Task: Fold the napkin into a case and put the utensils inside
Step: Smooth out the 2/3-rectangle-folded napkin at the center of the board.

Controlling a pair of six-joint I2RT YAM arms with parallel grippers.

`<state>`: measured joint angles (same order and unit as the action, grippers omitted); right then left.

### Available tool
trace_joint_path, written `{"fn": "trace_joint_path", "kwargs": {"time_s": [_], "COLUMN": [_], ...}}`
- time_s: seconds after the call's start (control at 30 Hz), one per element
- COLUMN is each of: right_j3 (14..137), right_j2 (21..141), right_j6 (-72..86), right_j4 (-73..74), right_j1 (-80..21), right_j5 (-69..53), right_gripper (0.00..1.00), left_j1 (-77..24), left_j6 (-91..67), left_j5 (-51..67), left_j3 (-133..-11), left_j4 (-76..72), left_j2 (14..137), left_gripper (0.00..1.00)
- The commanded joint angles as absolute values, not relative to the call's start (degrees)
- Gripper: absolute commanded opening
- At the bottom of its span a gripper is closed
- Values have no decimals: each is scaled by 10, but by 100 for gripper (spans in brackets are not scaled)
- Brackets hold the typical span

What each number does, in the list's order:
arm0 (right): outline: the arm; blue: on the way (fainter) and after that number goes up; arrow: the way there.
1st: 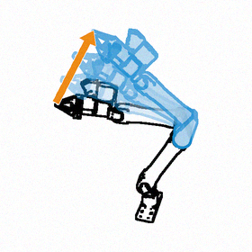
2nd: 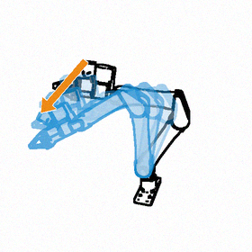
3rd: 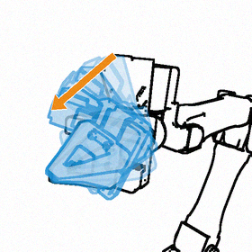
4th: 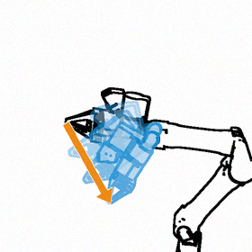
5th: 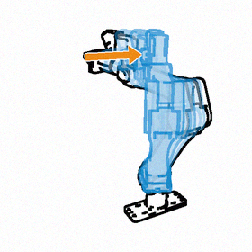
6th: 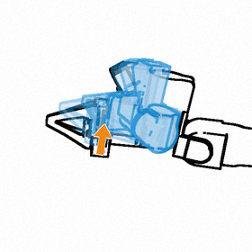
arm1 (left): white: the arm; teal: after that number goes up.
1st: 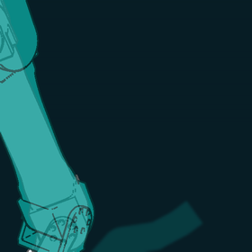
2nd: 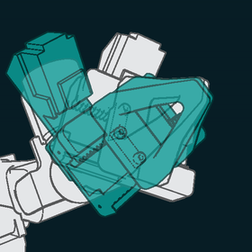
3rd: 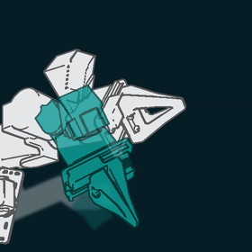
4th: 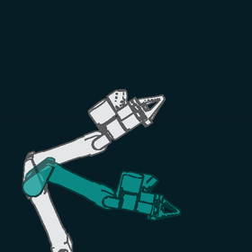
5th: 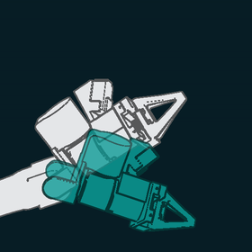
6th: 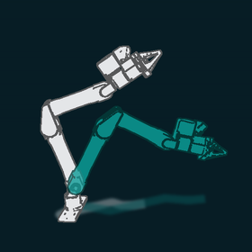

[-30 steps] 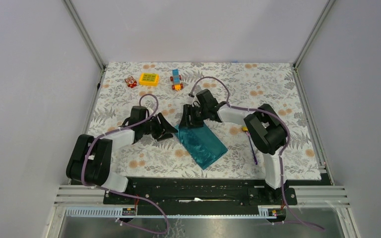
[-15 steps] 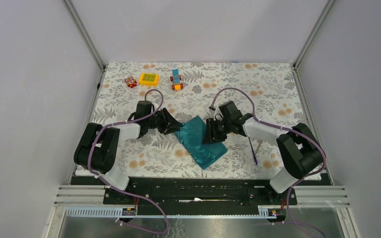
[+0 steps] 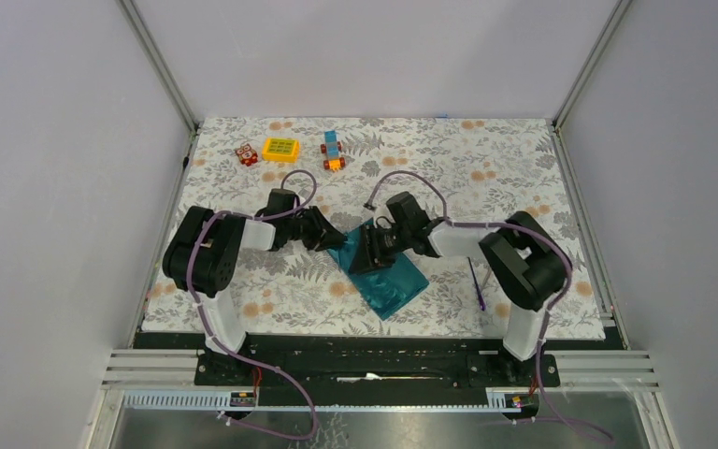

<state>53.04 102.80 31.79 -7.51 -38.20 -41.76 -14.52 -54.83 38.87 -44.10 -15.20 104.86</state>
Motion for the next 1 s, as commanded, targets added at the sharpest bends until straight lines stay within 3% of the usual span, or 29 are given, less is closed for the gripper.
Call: {"fn": "trace_joint_path", "kwargs": {"time_s": [0.0,0.13,0.6,0.83,0.97], "right_j3": [604,659,665,626,633], "right_j2": [1098,1154,1234,1178,1107], "right_j6": [377,392,396,392,361], "right_j4": [-203,-226,-244,-198,-101], "right_j1": [-396,-398,-404,-404,-403], "right_j5": [-451,-451,-396,-406,-410], "right_gripper": [44,29,28,37,46], "left_j1": [-146,-146,-137,-140,-145], "left_j6": [-534,-534,-537,-496,-475], "left_j5": [389,395,397,364,361], "left_j3": [-450,-437,-404,-424,-448], "left_j4": [-199,-216,-243,-170,-126], "left_j2": [1072,1093,1099,1056,1013], "left_gripper": [26,24,22,25,37]}}
